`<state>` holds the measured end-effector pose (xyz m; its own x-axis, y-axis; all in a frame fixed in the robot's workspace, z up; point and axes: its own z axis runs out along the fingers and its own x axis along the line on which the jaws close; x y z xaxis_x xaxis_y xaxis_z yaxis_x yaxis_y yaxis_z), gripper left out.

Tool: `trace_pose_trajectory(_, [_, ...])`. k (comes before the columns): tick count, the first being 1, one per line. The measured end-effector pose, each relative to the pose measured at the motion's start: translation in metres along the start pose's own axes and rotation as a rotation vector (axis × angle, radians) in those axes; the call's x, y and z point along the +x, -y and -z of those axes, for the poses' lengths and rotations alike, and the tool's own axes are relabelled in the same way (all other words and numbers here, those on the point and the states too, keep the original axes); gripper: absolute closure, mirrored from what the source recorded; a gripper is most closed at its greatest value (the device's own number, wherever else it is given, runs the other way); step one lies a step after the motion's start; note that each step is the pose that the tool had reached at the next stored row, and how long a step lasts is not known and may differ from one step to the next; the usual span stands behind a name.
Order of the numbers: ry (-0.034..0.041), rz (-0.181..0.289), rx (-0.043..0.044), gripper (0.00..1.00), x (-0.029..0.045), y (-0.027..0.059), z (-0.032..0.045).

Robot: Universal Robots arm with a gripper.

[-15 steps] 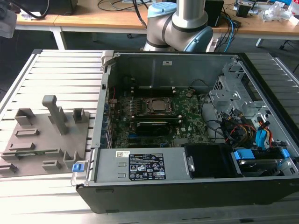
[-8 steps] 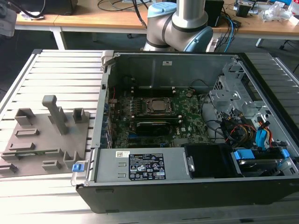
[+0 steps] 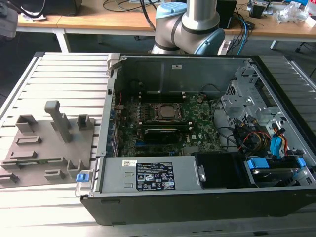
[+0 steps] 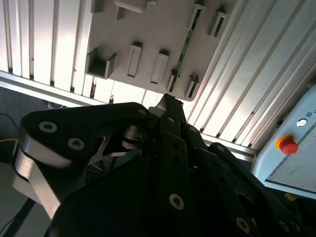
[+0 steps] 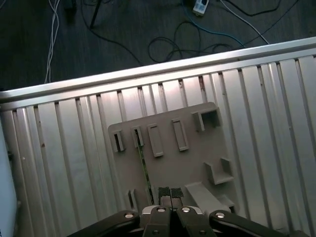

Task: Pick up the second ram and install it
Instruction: 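Pick up the second ram and move it above second insertion slot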

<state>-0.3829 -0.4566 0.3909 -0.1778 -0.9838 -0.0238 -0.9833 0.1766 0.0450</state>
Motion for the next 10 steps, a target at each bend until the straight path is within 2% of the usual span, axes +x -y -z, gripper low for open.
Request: trace_pose_trajectory(10, [-0.0039,0.086,-0.002,0.89,0.0,0.0,0.0])
